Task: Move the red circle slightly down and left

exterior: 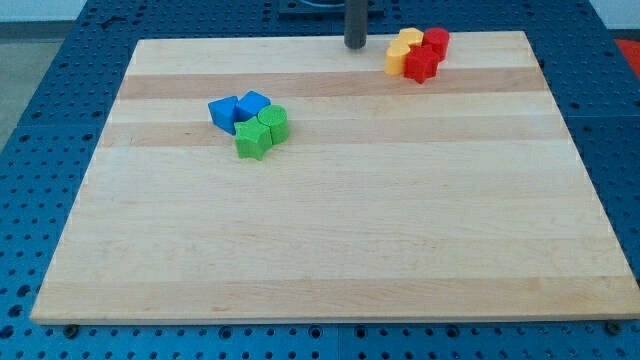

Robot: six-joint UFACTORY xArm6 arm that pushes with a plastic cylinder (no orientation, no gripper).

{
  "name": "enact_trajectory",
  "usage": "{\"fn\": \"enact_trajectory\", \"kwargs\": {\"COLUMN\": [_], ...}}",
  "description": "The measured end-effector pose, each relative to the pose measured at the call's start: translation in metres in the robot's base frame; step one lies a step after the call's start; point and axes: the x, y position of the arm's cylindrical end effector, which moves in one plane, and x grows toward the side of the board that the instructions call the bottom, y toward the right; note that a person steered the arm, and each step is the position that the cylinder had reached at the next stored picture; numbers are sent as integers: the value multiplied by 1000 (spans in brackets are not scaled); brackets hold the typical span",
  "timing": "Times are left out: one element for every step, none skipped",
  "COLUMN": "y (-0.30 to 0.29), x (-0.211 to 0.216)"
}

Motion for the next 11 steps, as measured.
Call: {"fn": "enact_trajectory", "kwargs": {"y": [27,67,89,107,122,139,135,101,77,78,98], "x": [0,-1,0,0,-1,5,40,42,44,73,99]}}
